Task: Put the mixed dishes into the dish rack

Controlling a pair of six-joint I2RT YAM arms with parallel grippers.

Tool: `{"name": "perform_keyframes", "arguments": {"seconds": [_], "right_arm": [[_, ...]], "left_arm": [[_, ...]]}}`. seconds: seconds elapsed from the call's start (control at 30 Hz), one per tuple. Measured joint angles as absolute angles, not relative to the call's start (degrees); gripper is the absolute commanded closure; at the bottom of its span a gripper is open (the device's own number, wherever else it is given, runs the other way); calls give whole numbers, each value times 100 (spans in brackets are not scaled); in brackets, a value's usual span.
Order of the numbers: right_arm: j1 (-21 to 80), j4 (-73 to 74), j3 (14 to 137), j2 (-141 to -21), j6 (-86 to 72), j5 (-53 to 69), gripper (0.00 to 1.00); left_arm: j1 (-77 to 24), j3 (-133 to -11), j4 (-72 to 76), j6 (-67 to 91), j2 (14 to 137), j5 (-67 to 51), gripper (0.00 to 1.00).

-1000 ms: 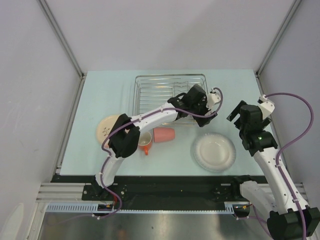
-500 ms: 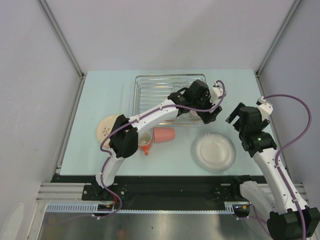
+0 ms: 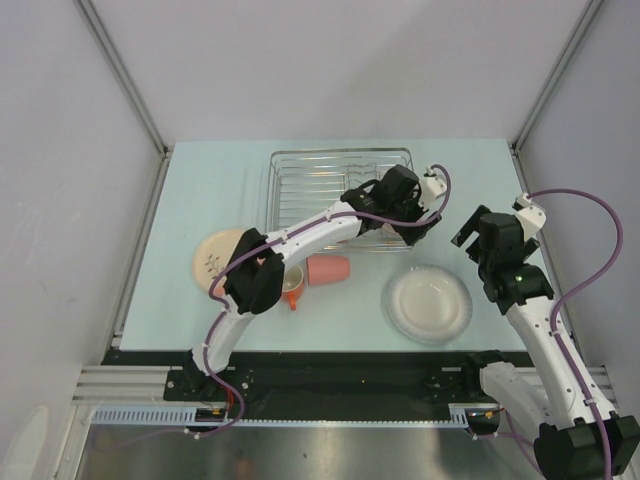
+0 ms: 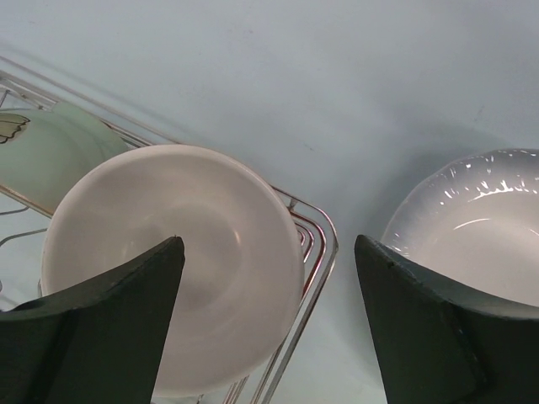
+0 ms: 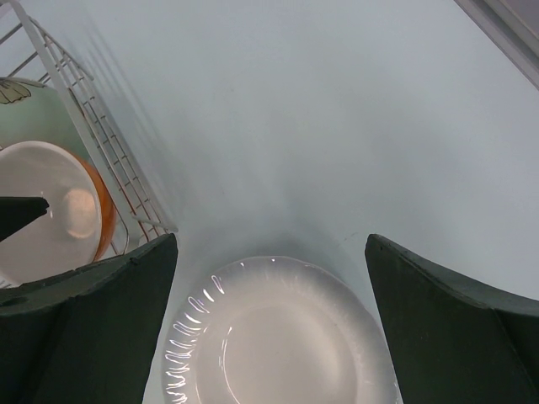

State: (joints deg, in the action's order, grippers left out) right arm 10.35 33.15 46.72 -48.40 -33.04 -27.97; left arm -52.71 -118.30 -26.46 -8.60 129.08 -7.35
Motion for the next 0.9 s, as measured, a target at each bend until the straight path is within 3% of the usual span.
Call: {"name": "perform_keyframes", "arguments": {"seconds": [0.4,0.63,0.9], "right_arm": [[1026,3326,4523,-4814,-3306,-2794,0],[1013,3358,4521,-4759,-3306,-2794,0],[993,3361,4521,-4755,-3306,-2794,0]], "left_arm": [[-5269,-11830,-2458,-858,12945,-541,19],[-5269,-11751,-2399,-880,12945,-436,31],[-5269,-11496,-2305,-928,12949,-209,32]]}}
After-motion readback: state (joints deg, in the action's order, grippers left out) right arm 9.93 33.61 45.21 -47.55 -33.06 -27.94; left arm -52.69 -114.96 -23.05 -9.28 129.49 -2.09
